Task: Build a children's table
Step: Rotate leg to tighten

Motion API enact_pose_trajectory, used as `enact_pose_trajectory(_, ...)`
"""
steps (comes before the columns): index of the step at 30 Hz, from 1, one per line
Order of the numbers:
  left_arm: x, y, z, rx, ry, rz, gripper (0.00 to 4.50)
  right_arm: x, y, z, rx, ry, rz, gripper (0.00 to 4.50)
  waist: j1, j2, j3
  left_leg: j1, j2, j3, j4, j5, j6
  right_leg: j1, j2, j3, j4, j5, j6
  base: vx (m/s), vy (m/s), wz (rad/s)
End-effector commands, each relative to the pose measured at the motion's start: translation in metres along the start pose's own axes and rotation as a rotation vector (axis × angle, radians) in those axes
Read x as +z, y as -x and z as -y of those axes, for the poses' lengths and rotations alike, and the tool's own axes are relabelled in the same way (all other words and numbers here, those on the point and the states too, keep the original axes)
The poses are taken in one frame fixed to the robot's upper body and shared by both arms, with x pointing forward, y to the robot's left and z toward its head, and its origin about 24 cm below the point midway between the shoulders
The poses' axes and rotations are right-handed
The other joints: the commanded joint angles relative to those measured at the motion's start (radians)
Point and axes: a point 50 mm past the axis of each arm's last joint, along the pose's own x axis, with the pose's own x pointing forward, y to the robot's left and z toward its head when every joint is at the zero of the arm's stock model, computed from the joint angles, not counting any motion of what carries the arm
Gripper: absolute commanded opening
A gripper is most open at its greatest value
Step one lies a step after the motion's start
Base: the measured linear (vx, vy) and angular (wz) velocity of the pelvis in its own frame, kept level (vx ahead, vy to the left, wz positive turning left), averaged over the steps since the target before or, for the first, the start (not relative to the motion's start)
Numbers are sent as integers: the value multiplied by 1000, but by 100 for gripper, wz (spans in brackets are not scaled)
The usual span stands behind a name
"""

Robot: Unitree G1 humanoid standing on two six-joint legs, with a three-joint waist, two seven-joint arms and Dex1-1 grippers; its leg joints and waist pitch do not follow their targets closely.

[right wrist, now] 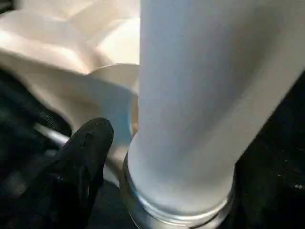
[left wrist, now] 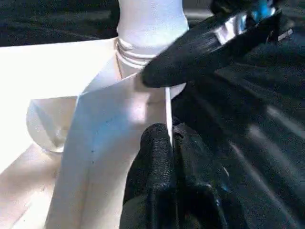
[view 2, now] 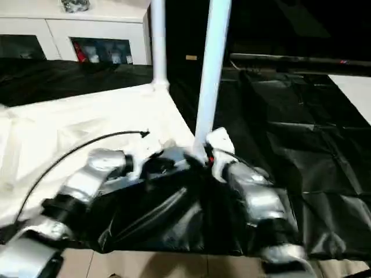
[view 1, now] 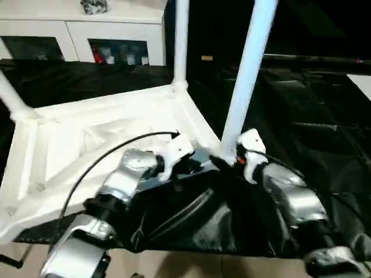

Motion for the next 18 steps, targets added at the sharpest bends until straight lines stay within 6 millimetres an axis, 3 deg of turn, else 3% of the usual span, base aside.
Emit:
enact_pose_trajectory(1, 15, -3, 9, -113, -63, 88, 0, 5, -1, -19, 198, 48, 22, 389, 4, -6, -63, 3, 17, 3, -65, -204, 64, 54, -51, 39, -75, -166, -227, 0, 0, 0)
enact_pose_trajectory(7, 8, 14, 9, -213, -97, 60, 0, 4, 15, -21, 348, 68, 10, 389, 14, -1, -61, 8, 22, 3, -66, -216, 71, 53, -51, 39, -73, -156, -248, 0, 0, 0)
enact_pose_trajectory(8, 7, 17, 9, -225, -97, 56, 0, 4, 17, -22, 375, 69, 6, 364, 18, -1, -61, 10, 24, 3, -67, -222, 66, 52, -52, 39, -73, -164, -247, 0, 0, 0)
enact_pose_trajectory(11, 4, 24, 8, -253, -102, 39, 0, 3, 22, -25, 434, 76, -8, 358, 23, 0, -58, 14, 24, 4, -69, -249, 52, 47, -52, 40, -77, -213, -243, 0, 0, 0)
enact_pose_trajectory(18, 2, 31, 7, -282, -98, 29, 0, 2, 26, -29, 502, 81, -32, 295, 27, -2, -60, 10, 23, 3, -69, -232, 43, 50, -54, 40, -75, -213, -233, 0, 0, 0)
